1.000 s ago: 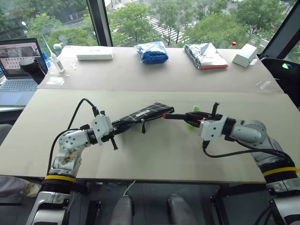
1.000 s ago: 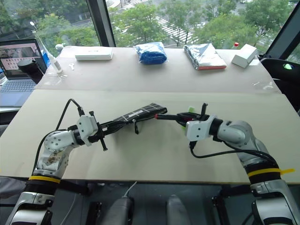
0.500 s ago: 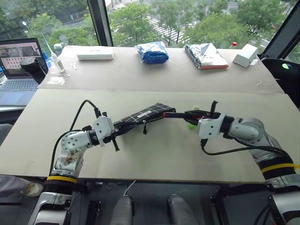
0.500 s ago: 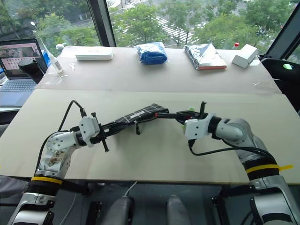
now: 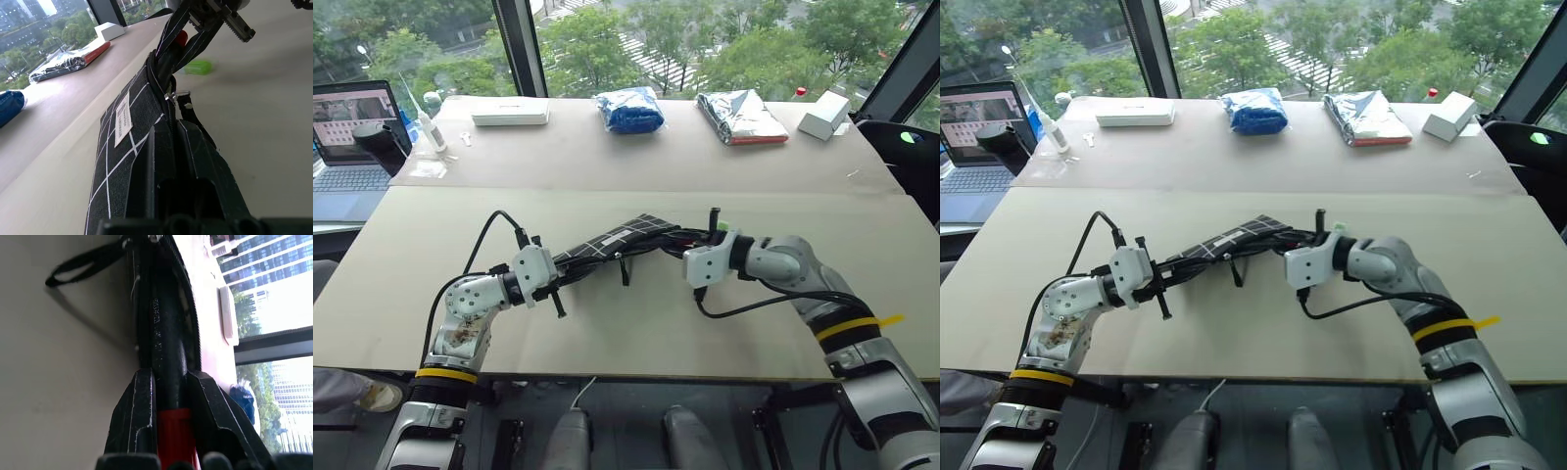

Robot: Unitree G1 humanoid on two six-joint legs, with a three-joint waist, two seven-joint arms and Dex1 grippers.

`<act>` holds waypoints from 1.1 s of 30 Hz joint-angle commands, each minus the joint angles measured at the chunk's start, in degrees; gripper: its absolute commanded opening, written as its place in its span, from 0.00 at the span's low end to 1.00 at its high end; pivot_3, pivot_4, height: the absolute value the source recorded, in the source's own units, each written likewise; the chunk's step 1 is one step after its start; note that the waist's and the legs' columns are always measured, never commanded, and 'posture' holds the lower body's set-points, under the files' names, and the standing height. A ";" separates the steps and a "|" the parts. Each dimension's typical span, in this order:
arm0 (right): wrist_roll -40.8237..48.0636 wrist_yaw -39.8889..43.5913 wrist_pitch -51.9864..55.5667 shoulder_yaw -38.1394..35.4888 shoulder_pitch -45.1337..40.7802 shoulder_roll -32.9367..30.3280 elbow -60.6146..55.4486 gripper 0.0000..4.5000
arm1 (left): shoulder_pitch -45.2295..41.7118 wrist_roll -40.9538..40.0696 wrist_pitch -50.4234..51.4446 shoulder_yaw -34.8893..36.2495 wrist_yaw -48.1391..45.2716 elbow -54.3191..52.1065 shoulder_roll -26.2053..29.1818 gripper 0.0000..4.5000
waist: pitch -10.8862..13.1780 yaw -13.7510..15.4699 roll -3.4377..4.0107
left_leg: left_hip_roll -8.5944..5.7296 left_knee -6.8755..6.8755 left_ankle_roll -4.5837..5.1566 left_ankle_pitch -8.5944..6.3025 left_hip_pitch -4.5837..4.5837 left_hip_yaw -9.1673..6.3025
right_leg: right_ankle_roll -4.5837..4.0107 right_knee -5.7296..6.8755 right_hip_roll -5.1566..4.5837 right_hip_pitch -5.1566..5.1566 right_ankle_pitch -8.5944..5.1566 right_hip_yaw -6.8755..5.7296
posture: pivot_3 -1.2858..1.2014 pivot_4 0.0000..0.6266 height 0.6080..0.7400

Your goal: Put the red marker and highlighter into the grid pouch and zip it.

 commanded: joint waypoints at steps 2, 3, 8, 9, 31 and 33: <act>-0.88 -1.13 -2.91 2.37 -2.77 3.31 0.31 0.12 | -0.47 -0.53 -0.96 -0.07 -0.04 -1.95 -0.12 0.00 | 0.00 -0.01 0.00 | 0.00 0.00 0.00 0.00 0.00 0.00 | 0.00 0.00 0.00 0.00 0.00 0.00 | 0.52 0.24 1.00; -1.16 -1.19 -3.11 3.00 -3.10 4.14 0.68 0.12 | -0.54 -0.51 -0.99 -0.09 -0.03 -1.85 -0.17 0.00 | 0.00 -0.02 0.00 | 0.01 0.00 0.00 0.00 0.01 0.00 | 0.00 0.01 0.00 0.00 0.00 -0.01 | 0.52 0.24 1.00; -2.02 -1.97 -3.49 4.02 -4.52 6.58 2.39 0.12 | -0.64 -0.50 -1.17 -0.05 0.08 -1.68 -0.34 0.00 | 0.00 -0.04 0.00 | 0.00 0.00 0.00 0.00 0.01 -0.01 | -0.01 0.03 0.00 0.00 0.00 -0.01 | 0.52 0.24 1.00; -2.02 -2.11 -3.55 4.11 -4.73 6.79 2.63 0.12 | -0.61 -0.50 -1.19 -0.04 0.11 -1.70 -0.36 0.00 | 0.00 -0.06 0.00 | 0.01 0.00 0.00 0.00 0.01 -0.01 | -0.01 0.03 0.01 0.00 0.00 -0.01 | 0.52 0.24 1.00; 36.95 18.09 34.25 -13.02 4.84 -4.60 -16.79 0.63 | 0.61 -0.19 -1.88 -0.19 0.36 -1.36 -0.77 0.00 | 0.00 0.23 0.00 | 0.00 0.00 0.00 0.00 0.01 -0.05 | -0.01 0.03 -0.01 0.07 0.00 -0.03 | 0.52 0.24 1.00; 44.14 17.60 44.20 -17.00 7.84 -5.82 -22.87 0.63 | 0.97 -0.17 -1.95 -0.20 0.46 -1.43 -0.80 0.00 | 0.00 0.21 0.00 | 0.00 0.02 0.00 0.00 0.02 -0.04 | -0.01 0.03 -0.02 0.08 0.00 -0.02 | 0.52 0.24 1.00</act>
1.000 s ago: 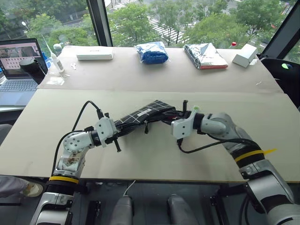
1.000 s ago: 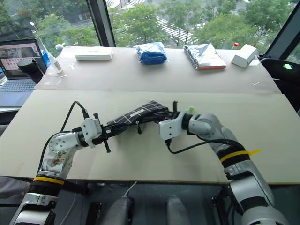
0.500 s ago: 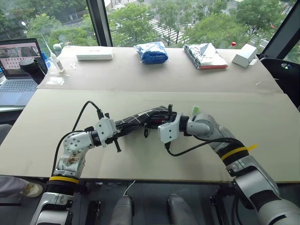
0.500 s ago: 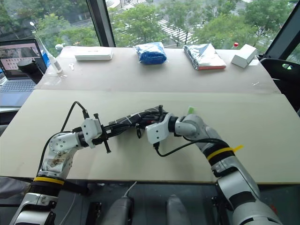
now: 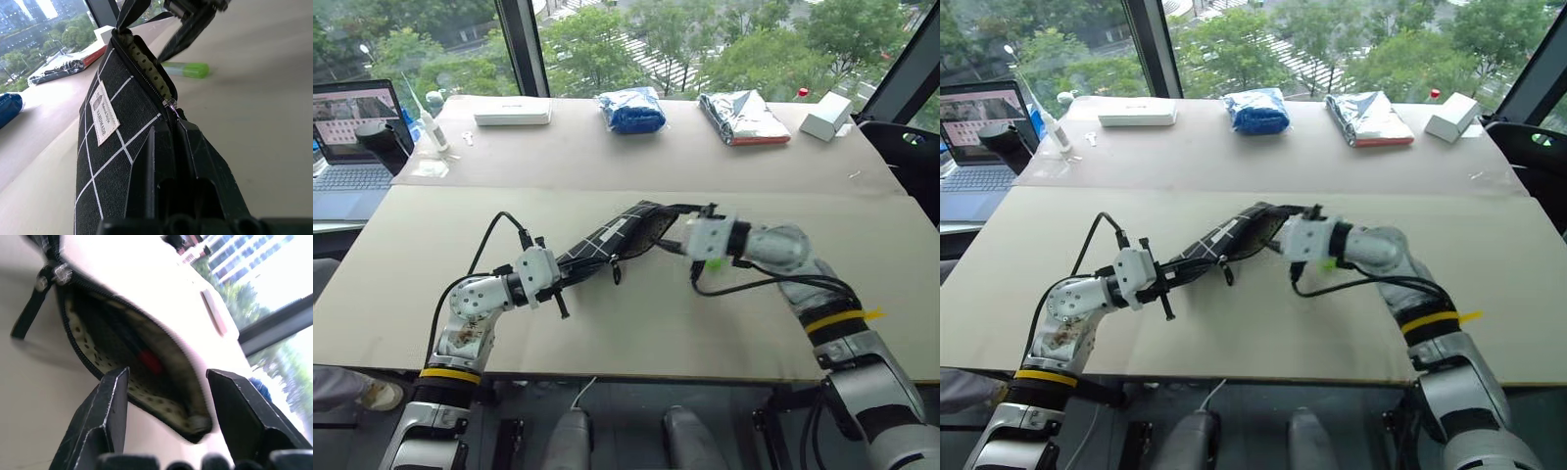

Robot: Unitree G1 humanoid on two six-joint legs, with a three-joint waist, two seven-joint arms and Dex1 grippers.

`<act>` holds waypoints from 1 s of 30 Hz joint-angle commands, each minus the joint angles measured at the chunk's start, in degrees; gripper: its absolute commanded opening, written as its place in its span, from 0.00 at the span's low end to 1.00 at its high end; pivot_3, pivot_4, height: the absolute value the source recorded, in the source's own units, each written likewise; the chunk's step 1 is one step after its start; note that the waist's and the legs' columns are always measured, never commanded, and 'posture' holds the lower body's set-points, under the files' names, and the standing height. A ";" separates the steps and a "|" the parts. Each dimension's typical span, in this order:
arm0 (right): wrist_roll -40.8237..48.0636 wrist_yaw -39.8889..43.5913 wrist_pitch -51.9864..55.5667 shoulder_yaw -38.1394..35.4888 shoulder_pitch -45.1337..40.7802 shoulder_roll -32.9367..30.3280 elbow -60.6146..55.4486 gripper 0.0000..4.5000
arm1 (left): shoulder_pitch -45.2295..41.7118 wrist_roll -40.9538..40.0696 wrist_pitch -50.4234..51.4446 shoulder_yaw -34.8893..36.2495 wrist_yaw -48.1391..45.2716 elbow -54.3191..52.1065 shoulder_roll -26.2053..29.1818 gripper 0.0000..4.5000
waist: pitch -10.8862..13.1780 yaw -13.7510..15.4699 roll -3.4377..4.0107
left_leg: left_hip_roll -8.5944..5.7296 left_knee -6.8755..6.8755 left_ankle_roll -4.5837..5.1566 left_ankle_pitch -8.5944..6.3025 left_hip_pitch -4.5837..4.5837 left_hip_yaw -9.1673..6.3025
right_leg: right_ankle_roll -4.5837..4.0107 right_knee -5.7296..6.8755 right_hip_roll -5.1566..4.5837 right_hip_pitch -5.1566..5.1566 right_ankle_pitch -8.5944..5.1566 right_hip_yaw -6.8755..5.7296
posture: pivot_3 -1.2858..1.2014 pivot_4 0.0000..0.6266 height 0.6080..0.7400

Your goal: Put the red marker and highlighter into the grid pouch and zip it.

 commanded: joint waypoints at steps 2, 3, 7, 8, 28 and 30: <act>14.61 -3.77 21.83 -9.44 4.10 -0.73 -13.47 0.63 | 0.59 -0.26 -1.51 0.37 0.41 -1.51 0.08 0.00 | 0.00 -0.12 0.00 | 0.02 -0.01 0.00 0.00 0.04 -0.01 | 0.00 0.02 0.02 0.01 0.00 -0.01 | 0.52 0.24 1.00; 14.57 -6.92 24.97 -10.64 4.66 -0.12 -14.86 0.63 | 0.76 -0.29 -1.49 0.40 0.49 -1.53 0.07 0.00 | 0.00 -0.30 0.00 | 0.02 -0.01 0.00 0.00 0.04 -0.01 | 0.00 0.04 0.03 0.00 0.00 0.00 | 0.52 0.24 1.00; 10.72 -21.70 37.30 -12.78 5.55 3.66 -17.72 0.63 | 1.40 -0.39 -1.51 0.31 0.55 -1.82 0.05 0.00 | -0.01 -0.47 0.00 | 0.03 -0.03 0.00 0.00 0.11 0.01 | 0.00 0.07 0.05 -0.02 0.00 0.03 | 0.52 0.24 1.00; 10.36 -23.43 39.61 -12.80 5.96 4.20 -18.50 0.63 | 1.44 -0.38 -1.52 0.28 0.59 -1.83 0.01 0.00 | -0.01 -0.36 0.00 | 0.04 -0.03 0.00 0.00 0.11 0.01 | 0.00 0.07 0.06 -0.02 0.00 0.02 | 0.52 0.24 1.00; -0.25 -49.05 59.45 -10.96 6.11 22.20 -14.80 0.63 | 0.63 -0.19 -1.47 -0.04 1.15 -1.38 -0.62 0.00 | -0.02 -0.30 0.00 | 0.02 -0.03 0.00 0.00 0.03 0.04 | 0.01 0.04 0.05 -0.08 -0.01 0.04 | 0.52 0.24 1.00; -0.71 -49.03 59.00 -10.65 5.74 22.52 -13.89 0.63 | 0.73 -0.18 -1.48 -0.01 1.27 -1.44 -0.62 0.00 | -0.02 -0.25 0.00 | 0.02 -0.03 0.00 0.00 0.02 0.04 | 0.01 0.04 0.05 -0.08 -0.01 0.05 | 0.52 0.24 1.00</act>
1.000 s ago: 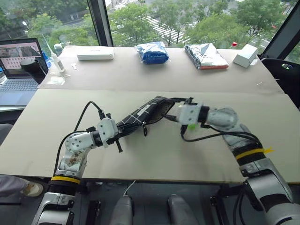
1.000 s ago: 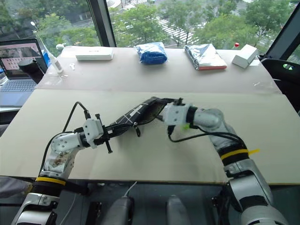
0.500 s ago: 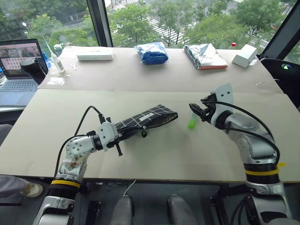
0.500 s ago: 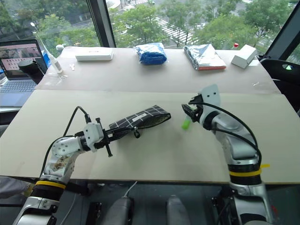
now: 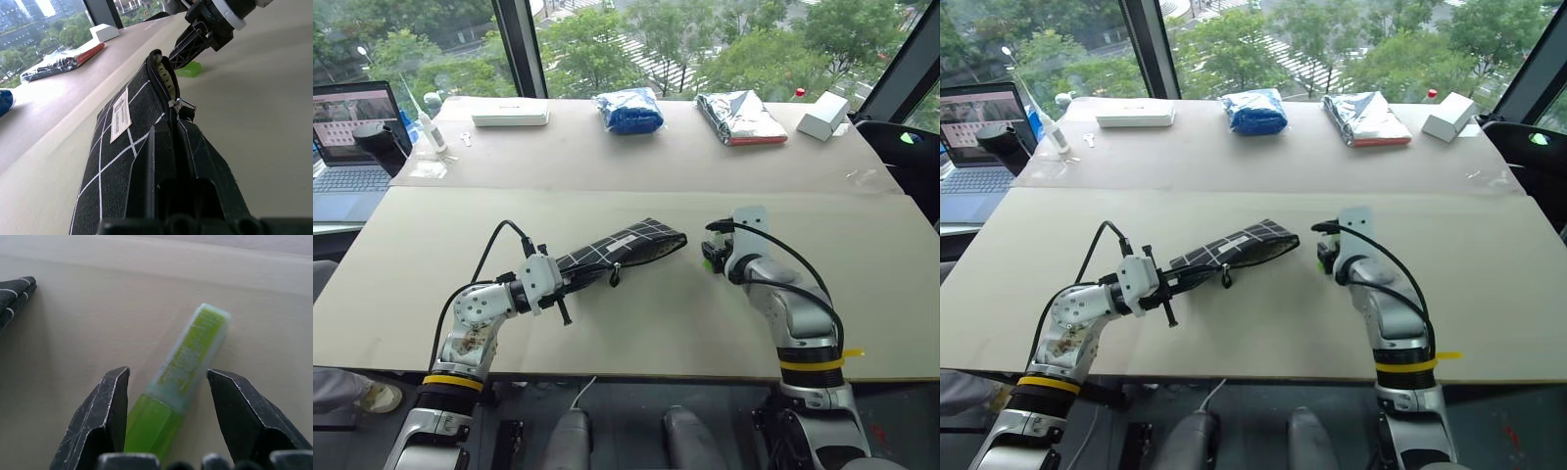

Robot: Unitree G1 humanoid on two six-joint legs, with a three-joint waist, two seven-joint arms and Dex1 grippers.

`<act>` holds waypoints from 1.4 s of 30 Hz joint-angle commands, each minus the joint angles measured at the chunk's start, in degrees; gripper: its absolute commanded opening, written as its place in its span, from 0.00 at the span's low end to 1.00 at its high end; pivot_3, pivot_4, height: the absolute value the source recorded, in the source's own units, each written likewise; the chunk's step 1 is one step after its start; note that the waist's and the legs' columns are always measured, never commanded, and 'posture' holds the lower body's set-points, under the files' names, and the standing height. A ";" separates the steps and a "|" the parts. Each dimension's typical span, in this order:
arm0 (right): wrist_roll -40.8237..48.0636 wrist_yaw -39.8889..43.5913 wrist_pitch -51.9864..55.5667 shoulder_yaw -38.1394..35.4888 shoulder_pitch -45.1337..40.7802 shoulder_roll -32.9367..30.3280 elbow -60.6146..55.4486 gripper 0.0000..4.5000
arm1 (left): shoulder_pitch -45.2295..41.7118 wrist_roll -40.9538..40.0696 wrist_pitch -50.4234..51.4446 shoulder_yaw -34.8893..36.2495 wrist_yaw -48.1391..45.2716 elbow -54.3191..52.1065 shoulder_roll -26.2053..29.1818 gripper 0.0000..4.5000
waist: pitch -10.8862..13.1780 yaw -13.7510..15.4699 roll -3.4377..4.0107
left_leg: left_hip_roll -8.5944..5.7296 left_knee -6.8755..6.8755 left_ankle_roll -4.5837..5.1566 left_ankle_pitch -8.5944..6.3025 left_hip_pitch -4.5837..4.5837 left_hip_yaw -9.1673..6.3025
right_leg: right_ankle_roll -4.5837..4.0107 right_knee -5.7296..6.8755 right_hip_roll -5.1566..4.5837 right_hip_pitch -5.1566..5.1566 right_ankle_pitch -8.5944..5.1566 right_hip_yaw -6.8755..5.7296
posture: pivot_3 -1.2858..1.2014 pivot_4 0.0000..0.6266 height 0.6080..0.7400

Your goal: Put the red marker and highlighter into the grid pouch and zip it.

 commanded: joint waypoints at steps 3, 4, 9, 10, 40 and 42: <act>-1.98 -0.48 -1.01 0.70 -1.45 0.34 0.99 0.63 | -0.13 -0.09 -1.01 0.51 0.86 -1.59 0.12 0.00 | 0.00 -0.05 0.00 | 0.00 0.00 0.00 0.00 0.00 0.00 | 0.00 0.00 0.00 0.00 0.00 -0.01 | 0.52 0.24 1.00; -2.34 -0.44 -1.13 1.03 -1.34 0.33 1.14 0.63 | -0.02 -0.05 -1.03 0.51 1.00 -1.71 0.12 0.00 | 0.00 -0.06 0.00 | 0.01 0.00 0.00 0.00 0.00 0.00 | 0.00 0.00 0.00 0.00 0.00 0.00 | 0.52 0.24 1.00; -5.63 -0.23 -2.80 3.84 -0.31 -0.60 1.57 0.58 | 0.47 -0.01 -1.04 0.51 1.53 -2.29 0.23 0.00 | 0.00 -0.12 0.00 | 0.01 0.00 0.00 0.00 0.00 0.00 | 0.00 0.00 0.00 0.00 0.00 0.00 | 0.52 0.24 1.00; -6.25 -0.13 -3.26 4.35 -0.14 -0.79 1.51 0.52 | 0.57 -0.01 -1.05 0.51 1.60 -2.40 0.27 0.00 | 0.00 -0.14 0.00 | 0.01 0.00 0.00 0.00 0.00 0.00 | 0.00 0.00 0.00 0.00 0.00 -0.01 | 0.52 0.24 1.00; -3.57 45.35 -53.00 5.31 5.73 -30.29 -4.21 0.23 | -0.27 -0.73 -1.36 0.54 -0.02 -1.36 1.08 0.00 | 0.01 -0.46 -0.02 | 0.03 0.01 0.00 0.00 -0.04 0.06 | 0.22 -0.12 0.00 0.01 -0.12 0.02 | 0.52 0.24 1.00; -2.77 46.25 -52.90 5.00 5.51 -30.21 -4.33 0.23 | -0.32 -0.71 -1.38 0.54 -0.17 -1.30 1.11 0.00 | 0.01 -0.50 -0.02 | 0.04 -0.01 0.00 0.00 -0.02 0.05 | 0.21 -0.10 0.01 0.01 -0.12 0.02 | 0.52 0.24 1.00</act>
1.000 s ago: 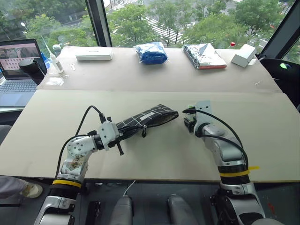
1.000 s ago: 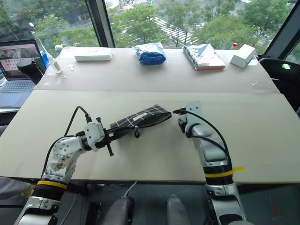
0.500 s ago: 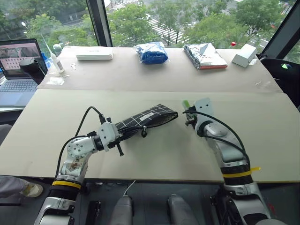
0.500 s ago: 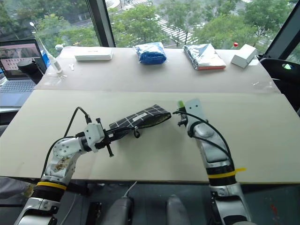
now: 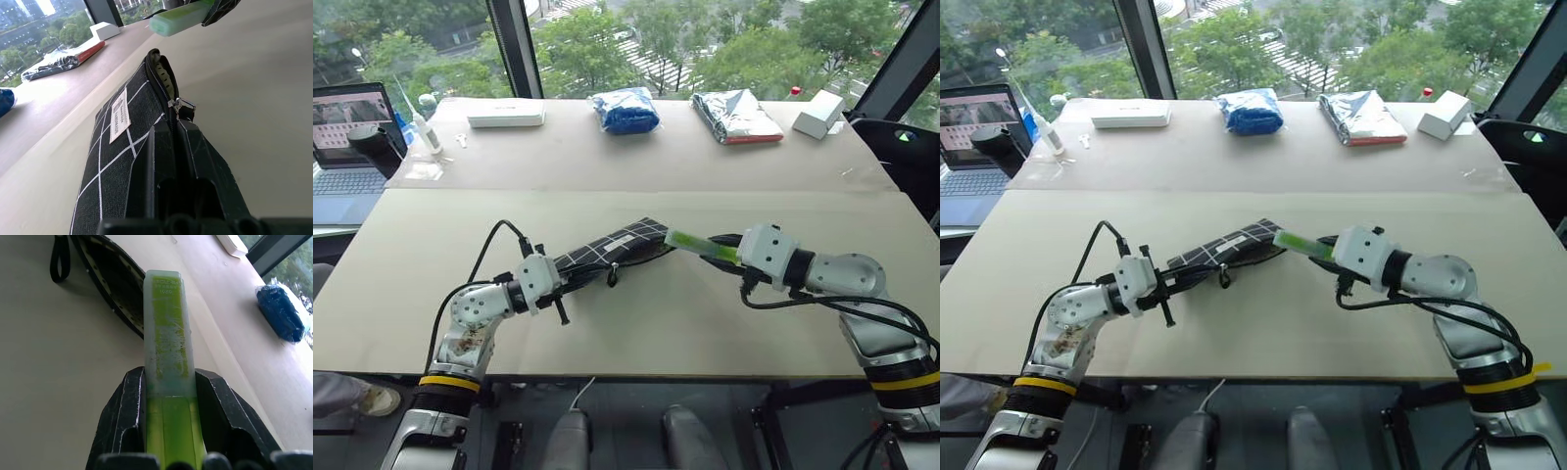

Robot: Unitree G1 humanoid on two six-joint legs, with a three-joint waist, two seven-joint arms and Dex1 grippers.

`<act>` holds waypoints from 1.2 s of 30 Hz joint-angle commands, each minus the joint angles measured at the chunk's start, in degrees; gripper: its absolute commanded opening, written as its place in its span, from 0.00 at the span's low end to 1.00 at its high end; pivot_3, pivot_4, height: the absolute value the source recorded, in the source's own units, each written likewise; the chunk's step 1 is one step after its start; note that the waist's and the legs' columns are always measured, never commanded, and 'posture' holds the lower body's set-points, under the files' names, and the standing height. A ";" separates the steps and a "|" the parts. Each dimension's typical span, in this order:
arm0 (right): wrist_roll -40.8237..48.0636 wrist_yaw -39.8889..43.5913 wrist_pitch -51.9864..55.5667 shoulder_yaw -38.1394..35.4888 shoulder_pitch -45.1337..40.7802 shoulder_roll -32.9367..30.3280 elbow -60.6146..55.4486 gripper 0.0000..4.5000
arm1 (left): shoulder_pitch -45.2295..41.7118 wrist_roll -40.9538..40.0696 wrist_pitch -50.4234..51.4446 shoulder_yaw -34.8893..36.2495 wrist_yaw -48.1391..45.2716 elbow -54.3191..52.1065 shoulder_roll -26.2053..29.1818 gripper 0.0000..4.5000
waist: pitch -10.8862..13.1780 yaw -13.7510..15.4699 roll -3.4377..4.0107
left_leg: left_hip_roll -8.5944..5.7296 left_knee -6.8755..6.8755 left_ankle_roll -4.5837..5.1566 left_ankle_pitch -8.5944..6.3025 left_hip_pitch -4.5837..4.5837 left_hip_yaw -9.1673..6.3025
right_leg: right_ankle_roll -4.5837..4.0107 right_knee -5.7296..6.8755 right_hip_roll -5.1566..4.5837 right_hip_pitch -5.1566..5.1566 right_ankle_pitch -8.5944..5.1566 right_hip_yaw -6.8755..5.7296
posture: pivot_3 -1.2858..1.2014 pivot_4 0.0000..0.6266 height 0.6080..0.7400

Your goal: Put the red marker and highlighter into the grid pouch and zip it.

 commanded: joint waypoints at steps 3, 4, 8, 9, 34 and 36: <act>-0.01 1.29 -2.32 -0.96 -1.37 -0.13 -0.70 0.23 | -0.90 -0.64 -1.21 0.49 -0.53 -0.88 0.26 0.00 | 0.00 0.27 0.00 | -0.04 0.02 0.00 0.00 -0.02 0.00 | -0.12 -0.02 -0.03 0.02 0.07 0.00 | 0.52 0.24 1.00; -0.65 1.21 -2.64 -0.46 -1.29 0.09 -0.41 0.23 | -0.99 -0.63 -1.18 0.49 -0.59 -0.88 0.26 0.00 | 0.00 0.43 0.00 | -0.04 0.02 0.00 0.00 -0.03 0.00 | -0.12 -0.02 -0.03 0.02 0.07 0.00 | 0.52 0.24 1.00; -2.63 1.59 -4.30 0.83 -0.69 0.08 0.34 0.23 | -1.13 -0.70 -1.11 0.60 -0.84 -0.97 0.40 0.00 | 0.00 0.67 0.00 | -0.04 0.04 0.00 0.00 -0.02 0.00 | -0.11 -0.01 -0.03 0.02 0.07 -0.01 | 0.52 0.24 1.00; -2.85 1.77 -4.64 0.94 -0.57 0.00 0.44 0.23 | -1.17 -0.71 -1.09 0.63 -0.88 -0.97 0.43 0.00 | 0.00 0.73 0.00 | -0.04 0.04 0.00 0.00 -0.02 0.00 | -0.10 -0.01 -0.03 0.02 0.06 0.00 | 0.52 0.24 1.00; -14.85 2.55 -13.52 11.52 -10.88 6.33 10.62 0.23 | -1.40 -0.66 -0.45 -0.20 -1.89 -1.53 0.02 0.00 | 0.00 0.70 0.00 | -0.03 0.04 0.00 0.00 -0.01 -0.01 | -0.14 0.00 -0.03 0.02 0.09 -0.02 | 0.52 0.24 1.00; -17.18 2.21 -15.30 13.73 -12.96 7.88 12.46 0.23 | -1.48 -0.65 -0.42 -0.27 -1.94 -1.47 -0.04 0.00 | 0.00 0.65 0.00 | -0.03 0.03 0.00 0.00 -0.01 -0.01 | -0.14 0.01 -0.02 0.01 0.09 -0.03 | 0.52 0.24 1.00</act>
